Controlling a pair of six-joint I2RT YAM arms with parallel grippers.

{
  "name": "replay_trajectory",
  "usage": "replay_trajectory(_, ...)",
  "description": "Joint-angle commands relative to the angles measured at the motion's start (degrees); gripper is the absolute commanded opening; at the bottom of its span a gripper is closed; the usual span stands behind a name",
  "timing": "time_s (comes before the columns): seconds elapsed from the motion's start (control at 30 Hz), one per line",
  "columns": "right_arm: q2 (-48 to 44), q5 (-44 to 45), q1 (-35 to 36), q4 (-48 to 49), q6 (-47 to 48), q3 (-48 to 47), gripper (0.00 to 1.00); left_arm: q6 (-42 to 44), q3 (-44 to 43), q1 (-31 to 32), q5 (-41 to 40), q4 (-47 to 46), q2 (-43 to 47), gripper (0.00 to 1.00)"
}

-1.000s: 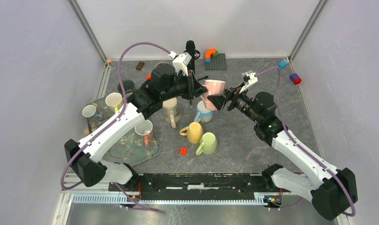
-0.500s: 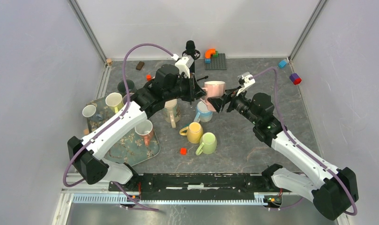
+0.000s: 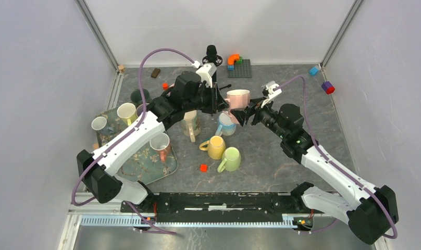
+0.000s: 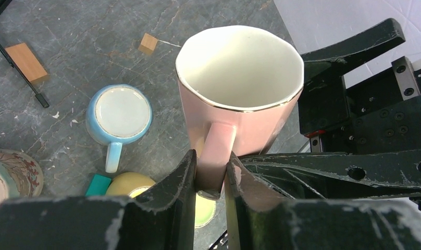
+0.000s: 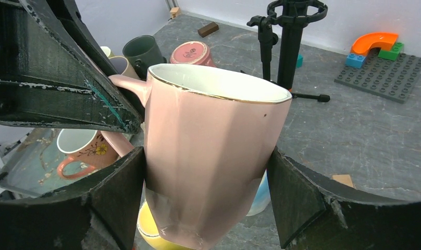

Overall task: Turn the mug right side up
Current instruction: Place the cup on the tray.

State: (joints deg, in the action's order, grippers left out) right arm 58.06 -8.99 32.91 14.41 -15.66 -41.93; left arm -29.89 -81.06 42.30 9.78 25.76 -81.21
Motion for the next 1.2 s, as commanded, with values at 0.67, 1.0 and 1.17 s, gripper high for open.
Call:
replay_trajectory(0.67,-0.24,-16.20,2.94,11.16,13.88,-4.39,0.06,5.08,-8.01,2.50,17.23,9.32,-4.73,0.29)
replay_trajectory(1.0,-0.21,-19.02,3.45,11.01,15.22,-4.72,0.07,4.86,-9.21,1.63,19.20,10.96,-5.87,0.29)
replay_trajectory(1.17,-0.23,-19.75,4.15,10.47,15.22,-4.83,0.07,4.58,-10.04,1.53,19.69,10.93,-6.63,0.30)
